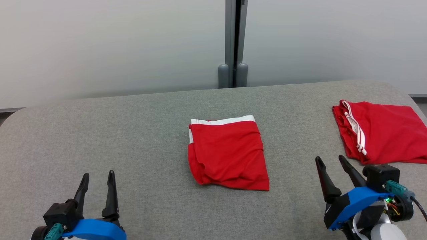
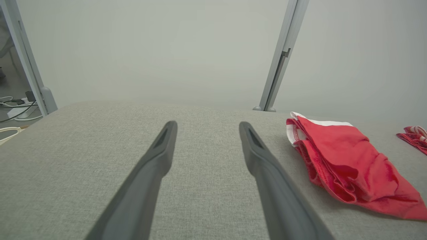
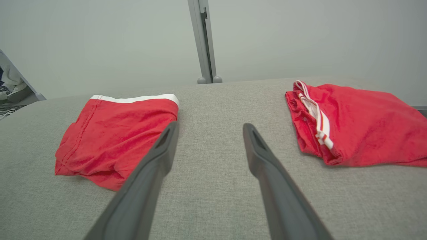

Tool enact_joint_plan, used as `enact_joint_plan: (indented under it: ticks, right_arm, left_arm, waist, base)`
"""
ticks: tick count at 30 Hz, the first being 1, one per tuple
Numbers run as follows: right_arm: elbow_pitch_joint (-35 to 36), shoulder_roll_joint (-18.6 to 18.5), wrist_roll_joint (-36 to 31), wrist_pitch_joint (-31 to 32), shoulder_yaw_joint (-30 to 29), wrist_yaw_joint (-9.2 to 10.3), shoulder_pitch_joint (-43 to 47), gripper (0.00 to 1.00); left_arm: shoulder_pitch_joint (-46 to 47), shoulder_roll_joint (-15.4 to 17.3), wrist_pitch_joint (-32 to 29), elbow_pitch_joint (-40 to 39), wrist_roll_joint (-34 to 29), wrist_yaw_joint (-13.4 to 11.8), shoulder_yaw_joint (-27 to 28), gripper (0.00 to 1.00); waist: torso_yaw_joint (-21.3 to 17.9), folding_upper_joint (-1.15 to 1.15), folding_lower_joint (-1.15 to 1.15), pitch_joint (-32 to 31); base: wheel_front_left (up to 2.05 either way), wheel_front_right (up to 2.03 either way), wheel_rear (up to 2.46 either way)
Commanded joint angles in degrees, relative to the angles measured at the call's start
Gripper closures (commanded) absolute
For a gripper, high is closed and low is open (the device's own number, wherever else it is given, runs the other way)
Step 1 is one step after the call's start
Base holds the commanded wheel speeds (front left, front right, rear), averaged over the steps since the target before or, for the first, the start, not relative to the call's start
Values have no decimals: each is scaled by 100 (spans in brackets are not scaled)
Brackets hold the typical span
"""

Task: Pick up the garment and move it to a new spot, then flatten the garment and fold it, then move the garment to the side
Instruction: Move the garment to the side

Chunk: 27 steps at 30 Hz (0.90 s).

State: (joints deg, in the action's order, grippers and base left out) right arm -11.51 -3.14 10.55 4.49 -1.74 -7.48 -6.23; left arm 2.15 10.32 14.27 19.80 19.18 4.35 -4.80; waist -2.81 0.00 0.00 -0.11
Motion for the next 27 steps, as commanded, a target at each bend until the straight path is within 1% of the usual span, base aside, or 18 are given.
enact_joint_plan:
  ticks: [1,4,7,10,13,16,20,24,27]
  right_arm:
    - [8,17,58,24,10,-3,10,0]
    - [-26,18,79,113,50,-3,-79,0]
    - [-75,18,97,306,123,-3,-304,0]
    - [-172,-3,133,556,223,-3,-646,0]
    - [-434,2,189,841,307,-3,-1067,0]
    - [-843,13,263,1181,349,-3,-1529,0]
    - [-1560,20,361,1653,166,-3,-2046,0]
    - [-2300,27,496,1784,69,-3,-2431,0]
    - [-2818,17,676,1641,45,-2,-2642,0]
  left_arm:
    - [42,32,26,7,14,1,-4,0]
    - [54,-10,29,-87,-18,-54,-42,0]
    - [182,-1,40,-122,2,-25,-64,0]
    - [331,-3,42,-149,20,15,-91,0]
    - [491,0,54,-203,5,28,-127,0]
    - [641,-5,56,-218,-25,59,-174,0]
    - [764,-99,68,-271,-71,29,-276,0]
    - [856,-138,78,-254,-68,50,-319,0]
    - [890,-151,85,-258,-76,66,-345,0]
  waist:
    - [8,0,0,14]
    - [45,0,0,103]
    - [124,0,0,274]
    - [239,0,0,483]
    - [337,0,0,687]
    - [465,0,0,835]
    - [666,0,0,955]
    - [860,0,0,1014]
    - [981,0,0,1041]
  base:
    - [0,0,0]
    - [0,0,0]
    - [0,0,0]
    - [0,0,0]
    - [0,0,0]
    - [0,0,0]
    - [0,0,0]
    - [0,0,0]
    - [0,0,0]
